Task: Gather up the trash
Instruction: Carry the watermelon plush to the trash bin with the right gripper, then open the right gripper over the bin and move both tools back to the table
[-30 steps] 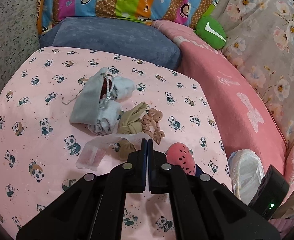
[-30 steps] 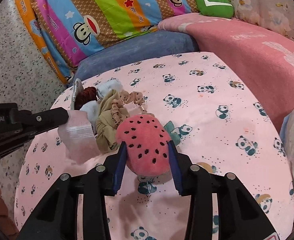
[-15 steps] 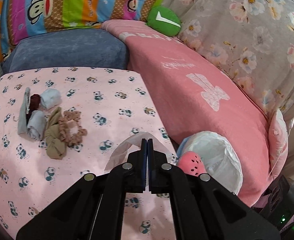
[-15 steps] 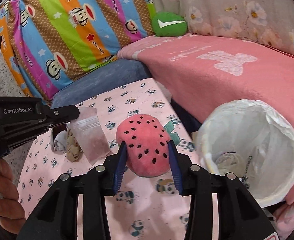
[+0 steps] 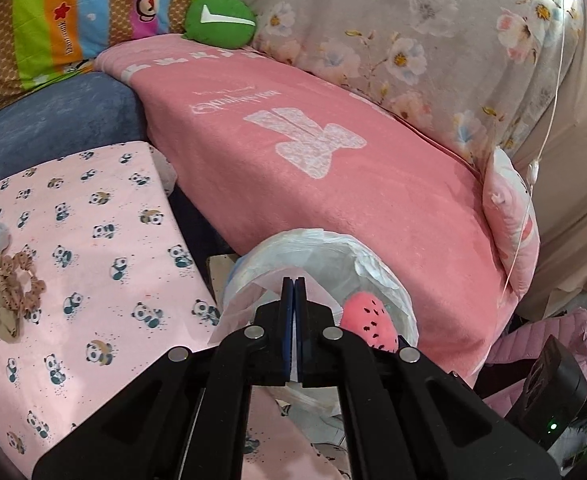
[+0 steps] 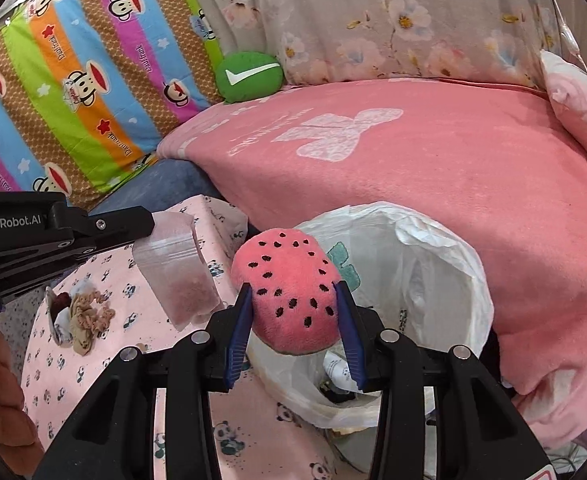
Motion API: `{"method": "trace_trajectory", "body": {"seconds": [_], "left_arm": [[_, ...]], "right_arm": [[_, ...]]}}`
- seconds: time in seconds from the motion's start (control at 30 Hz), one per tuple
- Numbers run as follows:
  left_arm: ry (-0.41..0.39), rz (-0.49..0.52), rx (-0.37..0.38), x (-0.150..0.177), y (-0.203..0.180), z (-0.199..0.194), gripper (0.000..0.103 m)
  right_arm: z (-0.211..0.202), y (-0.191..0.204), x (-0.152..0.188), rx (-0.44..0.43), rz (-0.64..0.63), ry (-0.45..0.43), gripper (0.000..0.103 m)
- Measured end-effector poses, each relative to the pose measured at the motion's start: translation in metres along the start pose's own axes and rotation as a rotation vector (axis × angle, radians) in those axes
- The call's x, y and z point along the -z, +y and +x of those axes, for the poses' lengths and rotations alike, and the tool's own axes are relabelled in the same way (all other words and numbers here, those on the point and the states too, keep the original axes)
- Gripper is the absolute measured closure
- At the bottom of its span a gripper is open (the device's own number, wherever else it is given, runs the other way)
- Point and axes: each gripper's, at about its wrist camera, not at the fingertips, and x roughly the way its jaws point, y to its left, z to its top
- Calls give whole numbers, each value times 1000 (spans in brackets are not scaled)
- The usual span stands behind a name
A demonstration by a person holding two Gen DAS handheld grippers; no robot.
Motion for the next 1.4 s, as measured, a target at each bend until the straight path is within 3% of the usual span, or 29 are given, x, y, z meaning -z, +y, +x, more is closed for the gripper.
{"method": "trace_trajectory", "body": {"seconds": [0.3,0.33,0.4,0.43,0.67,0.9,1.4], "left_arm": [[34,58,48,-2,-36,28,99],[39,58,43,-3,-36,31,94],[45,39,25,-4,-33,36,54],[26,23,8,-3,-29,34,52],[-5,-22,-56,-2,2,23,51],[-23,-28,-155,7,30,11,51],[-50,-91,-235,21,86,-18,51]], "right_arm": [[0,-33,-4,54,42,-8,63],[0,-35,-5,56,46,-10,63],[2,-38,-5,60,57,-10,61],[3,-39,-5,60,61,-10,57],[8,-32,-9,60,52,-24,45],[10,-10,-6,39,8,-10,44],[13,49,8,-16,-88,29,44]]}}
